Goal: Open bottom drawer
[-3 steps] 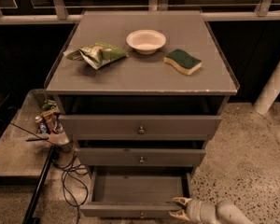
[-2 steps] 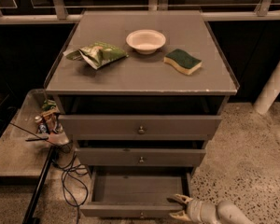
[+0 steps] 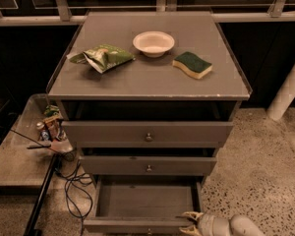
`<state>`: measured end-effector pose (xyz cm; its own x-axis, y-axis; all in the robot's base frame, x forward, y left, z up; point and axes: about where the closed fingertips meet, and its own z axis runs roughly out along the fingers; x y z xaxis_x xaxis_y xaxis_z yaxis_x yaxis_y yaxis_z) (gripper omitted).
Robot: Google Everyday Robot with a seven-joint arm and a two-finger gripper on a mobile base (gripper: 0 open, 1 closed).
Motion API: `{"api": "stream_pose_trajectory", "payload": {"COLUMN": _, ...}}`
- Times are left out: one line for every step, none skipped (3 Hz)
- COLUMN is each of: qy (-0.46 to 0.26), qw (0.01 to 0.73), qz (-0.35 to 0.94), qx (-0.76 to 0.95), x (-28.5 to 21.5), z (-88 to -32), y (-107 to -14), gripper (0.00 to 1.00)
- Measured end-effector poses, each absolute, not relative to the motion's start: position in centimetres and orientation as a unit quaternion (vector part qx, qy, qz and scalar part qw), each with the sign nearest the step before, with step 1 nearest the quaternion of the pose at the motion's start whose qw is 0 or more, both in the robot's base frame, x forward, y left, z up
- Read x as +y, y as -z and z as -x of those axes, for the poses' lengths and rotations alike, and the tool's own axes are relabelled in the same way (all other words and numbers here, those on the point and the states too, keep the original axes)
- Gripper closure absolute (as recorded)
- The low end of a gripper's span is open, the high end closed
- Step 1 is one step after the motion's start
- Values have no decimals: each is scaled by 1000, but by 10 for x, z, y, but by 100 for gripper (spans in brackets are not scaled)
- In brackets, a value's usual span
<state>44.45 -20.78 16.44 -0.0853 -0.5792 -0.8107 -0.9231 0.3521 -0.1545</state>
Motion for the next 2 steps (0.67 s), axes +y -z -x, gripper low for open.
{"api": "stream_pose_trajectory", "payload": {"qy": -205, "qw": 419, "qz": 531, "qx": 707, "x": -208, "z": -444, "y": -167, "gripper": 100}}
{"api": "stream_pose_trajectory", "payload": {"qy": -205, "qw": 420, "qz": 531, "qx": 707, "x": -209, "z": -437, "y": -167, "gripper": 100}}
